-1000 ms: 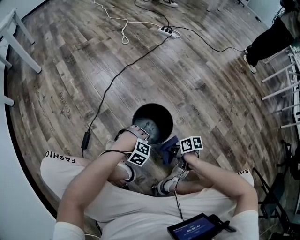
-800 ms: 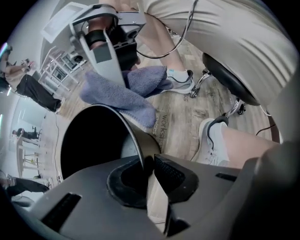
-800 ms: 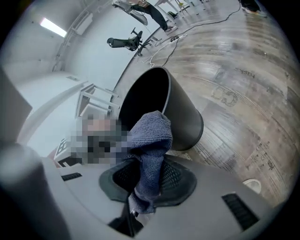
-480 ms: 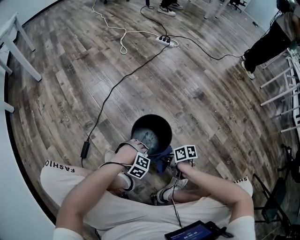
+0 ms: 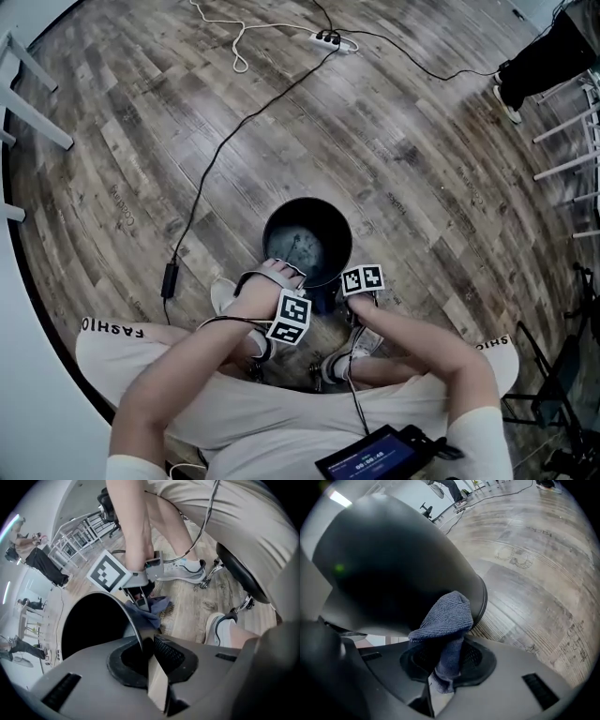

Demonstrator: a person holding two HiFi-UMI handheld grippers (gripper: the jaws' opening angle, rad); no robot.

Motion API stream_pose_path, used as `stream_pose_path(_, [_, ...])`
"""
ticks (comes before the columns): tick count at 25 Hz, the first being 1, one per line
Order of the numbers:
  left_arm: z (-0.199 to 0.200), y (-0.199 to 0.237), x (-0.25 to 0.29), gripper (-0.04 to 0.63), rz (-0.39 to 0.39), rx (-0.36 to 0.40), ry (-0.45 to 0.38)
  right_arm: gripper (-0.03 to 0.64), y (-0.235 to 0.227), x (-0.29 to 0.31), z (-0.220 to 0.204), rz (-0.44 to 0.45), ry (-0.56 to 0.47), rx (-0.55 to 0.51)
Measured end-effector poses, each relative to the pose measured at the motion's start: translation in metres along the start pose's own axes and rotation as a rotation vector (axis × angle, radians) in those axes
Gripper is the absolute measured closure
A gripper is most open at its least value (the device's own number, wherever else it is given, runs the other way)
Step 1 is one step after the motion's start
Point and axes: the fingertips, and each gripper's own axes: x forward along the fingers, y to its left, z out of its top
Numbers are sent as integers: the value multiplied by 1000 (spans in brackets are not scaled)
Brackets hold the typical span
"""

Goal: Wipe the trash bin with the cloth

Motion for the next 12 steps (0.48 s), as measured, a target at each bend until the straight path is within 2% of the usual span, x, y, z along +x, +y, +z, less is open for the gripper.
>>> stream_pose_path(3, [7, -3, 2, 546, 4, -24, -8, 535, -31, 23, -14, -34, -5, 15])
stream_pose_path(6, [4, 9, 5, 545, 31, -49, -5, 535, -48, 44, -1, -23, -54, 31])
stream_pose_path(9, [6, 16, 3, 545, 40, -78, -11, 535, -51, 55, 3, 18, -107, 136])
stream_pose_path(12, [15, 15, 5, 543, 38, -124, -59, 535, -62, 53, -2, -1, -137, 230])
